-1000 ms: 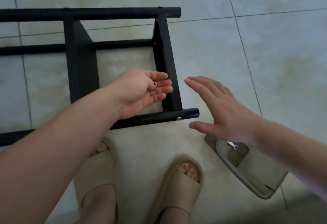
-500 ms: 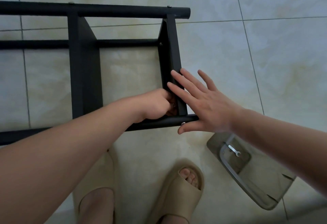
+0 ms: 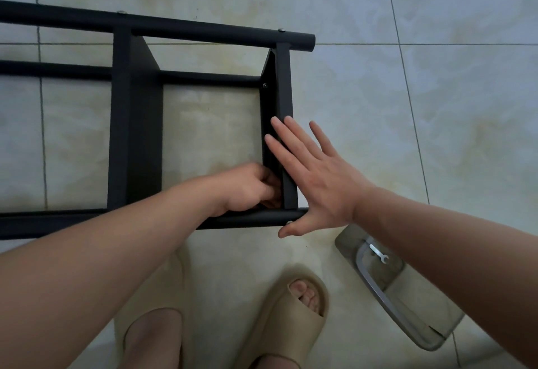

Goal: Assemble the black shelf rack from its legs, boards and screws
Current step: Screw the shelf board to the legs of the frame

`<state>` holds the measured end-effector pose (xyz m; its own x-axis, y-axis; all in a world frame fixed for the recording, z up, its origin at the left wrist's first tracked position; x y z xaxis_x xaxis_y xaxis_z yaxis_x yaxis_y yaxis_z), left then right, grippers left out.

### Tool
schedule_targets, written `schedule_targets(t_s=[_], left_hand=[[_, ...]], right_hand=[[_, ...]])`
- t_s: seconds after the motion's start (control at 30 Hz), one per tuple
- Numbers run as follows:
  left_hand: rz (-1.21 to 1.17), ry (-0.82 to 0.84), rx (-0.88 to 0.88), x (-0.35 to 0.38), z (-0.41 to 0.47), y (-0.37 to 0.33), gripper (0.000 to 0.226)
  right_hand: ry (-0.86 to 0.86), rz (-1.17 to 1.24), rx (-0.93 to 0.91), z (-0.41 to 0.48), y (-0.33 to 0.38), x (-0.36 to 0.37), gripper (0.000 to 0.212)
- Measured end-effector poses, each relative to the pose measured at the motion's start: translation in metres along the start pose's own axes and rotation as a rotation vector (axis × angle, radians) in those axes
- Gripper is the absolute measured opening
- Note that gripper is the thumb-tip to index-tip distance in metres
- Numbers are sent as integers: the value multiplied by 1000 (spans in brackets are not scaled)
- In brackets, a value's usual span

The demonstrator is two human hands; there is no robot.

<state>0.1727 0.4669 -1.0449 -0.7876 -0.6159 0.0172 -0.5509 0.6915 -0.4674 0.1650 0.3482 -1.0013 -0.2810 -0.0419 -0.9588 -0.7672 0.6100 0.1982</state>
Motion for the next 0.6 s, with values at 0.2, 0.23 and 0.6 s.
schedule_targets(t_s=[0.2,0.23,0.6], left_hand=[[-51,-60,-44,-5,5,6,8],[-47,-64,-46,-5,5,6,8],[-71,-30,-11,-5,6,5,20]], right_hand=[[-13,-1,1,-1,0,1,136],[-14,-2,1,-1,0,1,135],[-7,10,1,-1,-1,2,135]])
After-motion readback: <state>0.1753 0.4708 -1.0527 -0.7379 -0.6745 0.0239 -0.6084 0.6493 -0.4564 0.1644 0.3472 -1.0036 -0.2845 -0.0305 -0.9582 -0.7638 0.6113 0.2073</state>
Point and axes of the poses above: each hand's wrist, its own z-axis towards the middle knuckle, its own x-axis out of the palm, y = z × x, the point moved 6 cm from there along z, towards the middle knuckle, and after that the axes turned 15 degrees about -x, right-handed, at the moved point
